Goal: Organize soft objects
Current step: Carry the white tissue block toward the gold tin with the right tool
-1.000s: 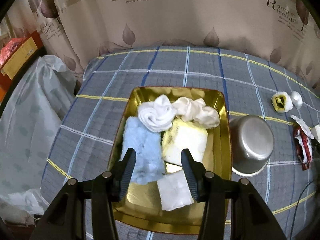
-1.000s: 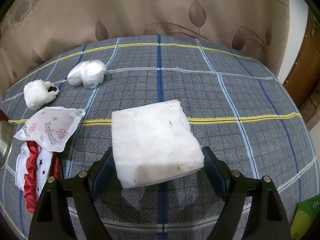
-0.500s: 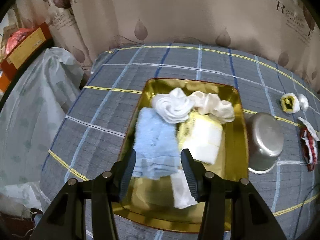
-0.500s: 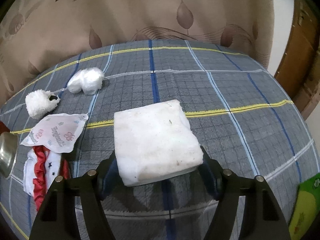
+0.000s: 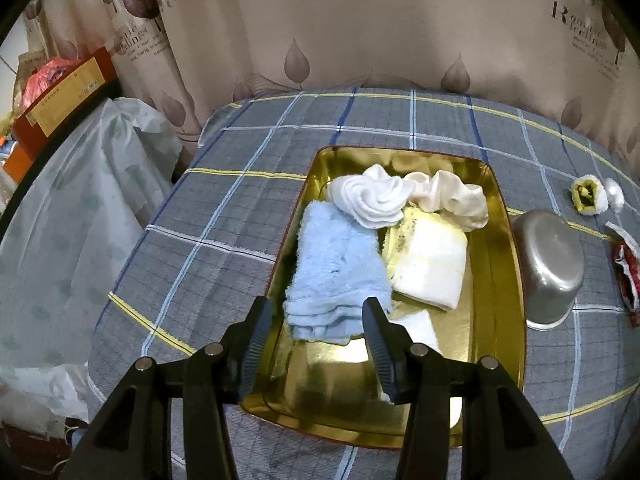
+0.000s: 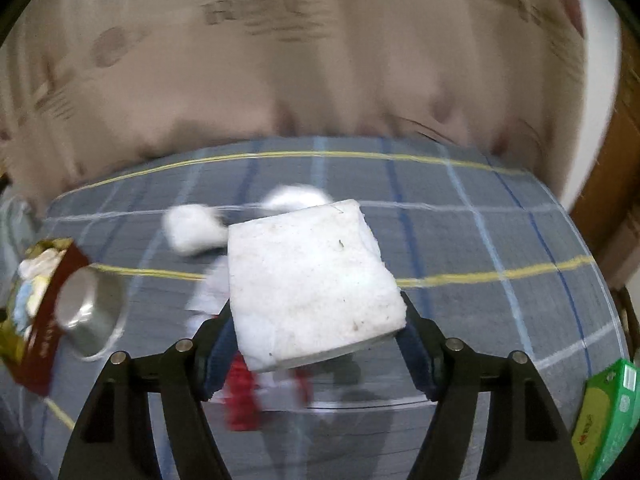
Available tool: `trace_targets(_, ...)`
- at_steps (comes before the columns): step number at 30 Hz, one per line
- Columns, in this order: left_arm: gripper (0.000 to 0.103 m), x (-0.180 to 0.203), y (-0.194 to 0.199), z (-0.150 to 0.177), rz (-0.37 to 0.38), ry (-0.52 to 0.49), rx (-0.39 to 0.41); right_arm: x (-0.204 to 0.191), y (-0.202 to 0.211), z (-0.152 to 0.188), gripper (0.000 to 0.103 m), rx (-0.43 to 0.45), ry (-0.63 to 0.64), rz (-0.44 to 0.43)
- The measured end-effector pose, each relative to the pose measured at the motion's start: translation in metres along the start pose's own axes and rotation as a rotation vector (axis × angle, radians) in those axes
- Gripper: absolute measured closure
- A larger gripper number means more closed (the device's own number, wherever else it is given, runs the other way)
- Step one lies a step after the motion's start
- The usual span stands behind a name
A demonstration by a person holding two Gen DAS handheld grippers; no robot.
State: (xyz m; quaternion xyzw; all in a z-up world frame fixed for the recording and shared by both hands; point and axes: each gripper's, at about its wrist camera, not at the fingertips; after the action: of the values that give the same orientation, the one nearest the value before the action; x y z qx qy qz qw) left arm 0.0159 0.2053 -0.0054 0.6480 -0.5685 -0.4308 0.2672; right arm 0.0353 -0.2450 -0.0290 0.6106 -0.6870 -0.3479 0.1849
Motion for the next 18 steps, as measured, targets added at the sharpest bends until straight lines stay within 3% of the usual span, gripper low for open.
trace_targets(11,0.055,-0.016,0.004,0.006,0.005,0.047,0.002,-0.139,0.012,0.034,0.035,-0.075,0.259,-0.213)
trace_targets(18,0.055,-0.034,0.010,0.009,-0.001,0.074,0.001,-0.202,0.016,0.061,0.035,-0.132,0.364,-0.324)
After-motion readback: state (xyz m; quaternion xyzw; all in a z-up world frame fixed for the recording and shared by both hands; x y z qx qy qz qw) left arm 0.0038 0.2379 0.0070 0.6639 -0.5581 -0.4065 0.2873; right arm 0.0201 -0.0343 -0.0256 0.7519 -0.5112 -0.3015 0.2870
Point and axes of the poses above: each gripper's, at about its wrist camera, not at the fingertips, and y roughly against the way its jaws point, x to its right, z to its underside, and after that the axes turned 12 degrees about -y, right-handed
